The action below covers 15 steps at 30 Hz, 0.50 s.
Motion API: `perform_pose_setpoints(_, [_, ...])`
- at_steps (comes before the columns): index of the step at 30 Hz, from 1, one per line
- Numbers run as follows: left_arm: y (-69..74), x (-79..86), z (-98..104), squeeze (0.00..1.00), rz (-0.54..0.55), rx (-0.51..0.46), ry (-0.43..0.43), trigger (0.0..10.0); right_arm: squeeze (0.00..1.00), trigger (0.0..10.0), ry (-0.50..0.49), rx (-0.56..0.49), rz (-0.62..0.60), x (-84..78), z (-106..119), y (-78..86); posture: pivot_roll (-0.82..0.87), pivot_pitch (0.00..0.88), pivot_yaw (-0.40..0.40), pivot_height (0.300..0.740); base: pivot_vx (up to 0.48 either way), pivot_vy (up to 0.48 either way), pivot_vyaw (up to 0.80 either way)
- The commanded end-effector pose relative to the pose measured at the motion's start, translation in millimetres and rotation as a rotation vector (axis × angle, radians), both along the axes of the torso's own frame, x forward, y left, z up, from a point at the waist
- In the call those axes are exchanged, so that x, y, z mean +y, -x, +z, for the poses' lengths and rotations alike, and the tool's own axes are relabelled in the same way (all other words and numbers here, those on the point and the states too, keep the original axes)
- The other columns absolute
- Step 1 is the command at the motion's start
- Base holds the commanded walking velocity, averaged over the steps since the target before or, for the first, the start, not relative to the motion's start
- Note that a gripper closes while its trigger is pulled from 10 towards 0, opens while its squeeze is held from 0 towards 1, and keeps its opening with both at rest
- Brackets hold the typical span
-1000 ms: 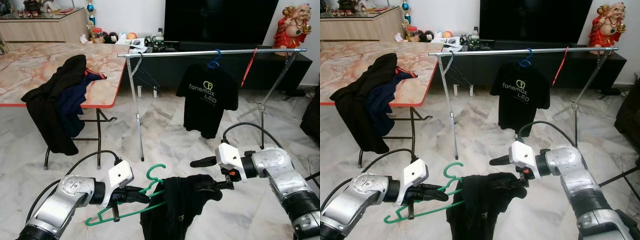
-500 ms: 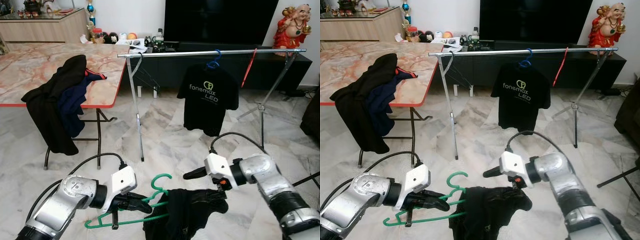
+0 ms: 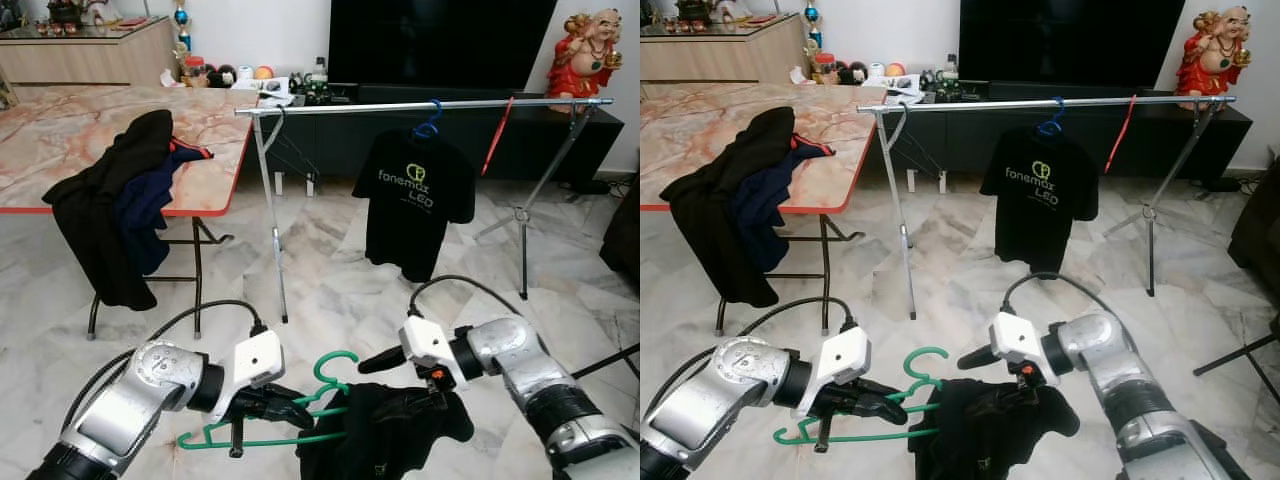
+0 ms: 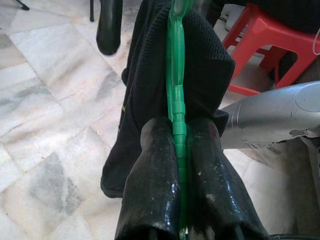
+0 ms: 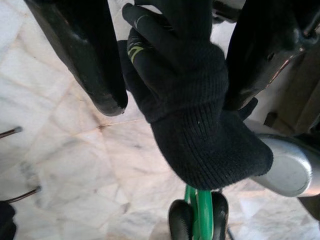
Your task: Hang hanger
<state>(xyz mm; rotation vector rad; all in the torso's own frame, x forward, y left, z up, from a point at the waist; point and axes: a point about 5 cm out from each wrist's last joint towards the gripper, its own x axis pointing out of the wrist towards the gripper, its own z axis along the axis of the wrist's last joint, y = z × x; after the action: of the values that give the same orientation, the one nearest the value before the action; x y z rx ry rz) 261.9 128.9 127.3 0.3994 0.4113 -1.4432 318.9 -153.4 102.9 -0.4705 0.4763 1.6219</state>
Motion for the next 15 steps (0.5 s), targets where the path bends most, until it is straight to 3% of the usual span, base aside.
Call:
perform_pose_setpoints(1, [-2.3, -5.7, 13.2, 0.0, -0.038, -0.051, 0.012, 10.0, 0.0, 10.0, 0.013, 0.003, 0.024, 1.0, -0.9, 0.9, 0.17, 0.0, -0.04, 0.74, 0.0, 0.0, 0.0])
perform_pose_setpoints(7, [-2.8, -6.9, 14.2, 0.0, -0.044, -0.049, 0.01, 10.0, 0.0, 10.0, 0.014, 0.015, 0.033, 5.0, -4.7, 2.2, 0.17, 0.0, -0.043, 0.74, 0.0, 0.0, 0.0])
perform_pose_setpoints(8, [-3.1, -7.2, 14.2, 0.0, -0.043, -0.049, 0.01, 10.0, 0.0, 7.8, 0.013, 0.015, 0.031, 5.7, -4.8, 1.9, 0.17, 0.0, -0.043, 0.74, 0.0, 0.0, 0.0])
perform_pose_setpoints(9, [-3.1, -7.2, 14.2, 0.0, -0.043, -0.049, 0.01, 10.0, 0.0, 7.8, 0.013, 0.015, 0.031, 5.7, -4.8, 1.9, 0.17, 0.0, -0.043, 0.74, 0.0, 0.0, 0.0])
perform_pose_setpoints(10, [-3.7, -7.5, 14.2, 0.0, -0.042, -0.05, 0.009, 10.0, 0.0, 0.0, 0.015, 0.019, 0.029, 7.1, -6.0, 1.8, 0.17, 0.0, -0.043, 0.74, 0.0, 0.0, 0.0])
perform_pose_setpoints(15, [-5.9, -7.3, 14.8, 0.0, -0.031, -0.055, 0.009, 10.0, 0.0, 0.0, 0.017, 0.022, 0.026, 9.7, -8.7, 2.5, 0.18, 0.002, -0.045, 0.74, 0.0, 0.0, 0.0])
